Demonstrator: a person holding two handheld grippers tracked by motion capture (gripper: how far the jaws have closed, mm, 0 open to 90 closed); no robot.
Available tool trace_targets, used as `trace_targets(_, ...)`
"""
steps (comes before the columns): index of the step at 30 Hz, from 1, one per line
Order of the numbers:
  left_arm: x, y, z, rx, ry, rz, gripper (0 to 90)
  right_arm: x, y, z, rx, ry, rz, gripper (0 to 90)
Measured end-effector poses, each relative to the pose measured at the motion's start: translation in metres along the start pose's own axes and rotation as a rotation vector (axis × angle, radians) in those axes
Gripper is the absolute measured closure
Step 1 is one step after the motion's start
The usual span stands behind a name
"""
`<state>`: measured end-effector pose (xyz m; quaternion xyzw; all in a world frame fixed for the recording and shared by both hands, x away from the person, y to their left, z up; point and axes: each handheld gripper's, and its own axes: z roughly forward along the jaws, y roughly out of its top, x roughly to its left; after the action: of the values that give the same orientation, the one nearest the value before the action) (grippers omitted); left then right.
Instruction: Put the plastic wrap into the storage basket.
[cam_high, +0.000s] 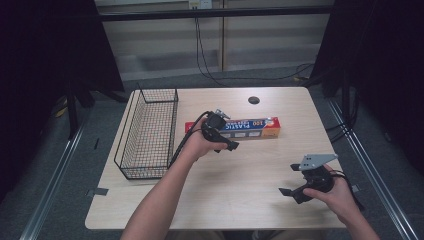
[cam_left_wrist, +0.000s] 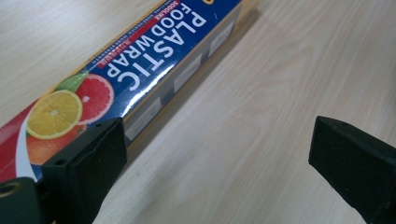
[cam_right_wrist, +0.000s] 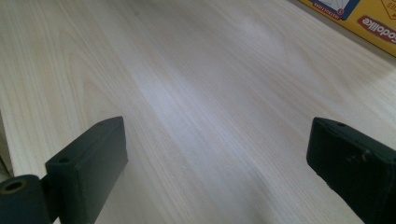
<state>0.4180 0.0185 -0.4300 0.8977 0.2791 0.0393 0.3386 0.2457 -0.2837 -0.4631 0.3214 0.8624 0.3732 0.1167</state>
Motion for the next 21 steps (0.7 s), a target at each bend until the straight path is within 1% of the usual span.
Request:
trace_targets(1, 0.001, 0.001, 0.001, -0.008, -0.003, -0.004, 4.3, 0.0, 0.0, 0.0, 0.0, 0.0, 0.0, 4.8)
trace_targets(2, 0.004, 0.002, 0.002, -0.015, 0.003, -0.024, 4.2, 0.0, 0.0, 0.0, -0.004, 0.006, 0.001, 4.8)
trace_targets(3, 0.004, 0.002, 0.002, -0.015, 0.003, -0.024, 4.2, 0.0, 0.0, 0.0, -0.004, 0.006, 0.001, 4.8)
trace_targets(4, 0.006, 0.002, 0.002, -0.005, 0.007, -0.014, 4.2, 0.0, 0.0, 0.0, -0.003, 0.005, 0.003, 4.8)
trace_targets(5, 0.009, 0.003, 0.002, -0.009, 0.008, -0.017, 4.2, 0.0, 0.0, 0.0, -0.004, 0.004, -0.002, 5.0)
trace_targets(6, 0.011, 0.003, 0.002, -0.01, 0.02, -0.021, 4.2, 0.0, 0.0, 0.0, -0.007, 0.01, -0.002, 5.0)
trace_targets(7, 0.011, 0.003, 0.002, -0.01, 0.02, -0.021, 4.2, 0.001, 0.0, 0.0, -0.003, 0.007, -0.004, 5.0)
trace_targets(8, 0.012, 0.004, 0.002, -0.006, 0.031, -0.028, 4.1, 0.001, 0.0, 0.0, -0.003, 0.01, -0.004, 5.0)
trace_targets(10, 0.016, 0.003, 0.004, -0.014, 0.026, -0.045, 4.1, 0.001, 0.0, 0.001, -0.003, 0.012, -0.005, 5.0)
trace_targets(11, 0.016, 0.003, 0.004, -0.014, 0.026, -0.045, 4.1, 0.001, 0.0, 0.001, -0.003, 0.013, -0.006, 5.0)
trace_targets(13, 0.02, 0.002, 0.006, -0.004, 0.03, -0.049, 4.1, 0.001, 0.0, 0.001, -0.003, 0.013, -0.005, 5.0)
trace_targets(14, 0.02, 0.002, 0.007, -0.007, 0.038, -0.06, 3.9, 0.001, 0.0, 0.001, -0.005, 0.017, -0.006, 5.0)
trace_targets(15, 0.021, 0.002, 0.008, -0.004, 0.036, -0.06, 3.9, 0.001, 0.0, 0.001, -0.005, 0.017, -0.006, 5.0)
trace_targets(16, 0.023, 0.002, 0.009, 0.0, 0.033, -0.051, 3.9, 0.001, 0.0, 0.001, -0.003, 0.016, -0.007, 5.0)
trace_targets(18, 0.026, 0.001, 0.014, -0.004, 0.051, -0.06, 3.8, 0.002, 0.0, 0.001, 0.002, 0.019, -0.007, 5.0)
trace_targets(19, 0.027, 0.001, 0.016, -0.011, 0.049, -0.072, 3.8, 0.002, 0.0, 0.002, 0.001, 0.018, -0.011, 5.0)
trace_targets(20, 0.027, 0.001, 0.016, -0.011, 0.049, -0.072, 3.7, 0.002, 0.0, 0.002, 0.001, 0.018, -0.011, 5.0)
trace_targets(21, 0.028, 0.001, 0.016, 0.006, 0.054, -0.063, 3.8, 0.002, 0.0, 0.003, 0.003, 0.021, -0.01, 5.0)
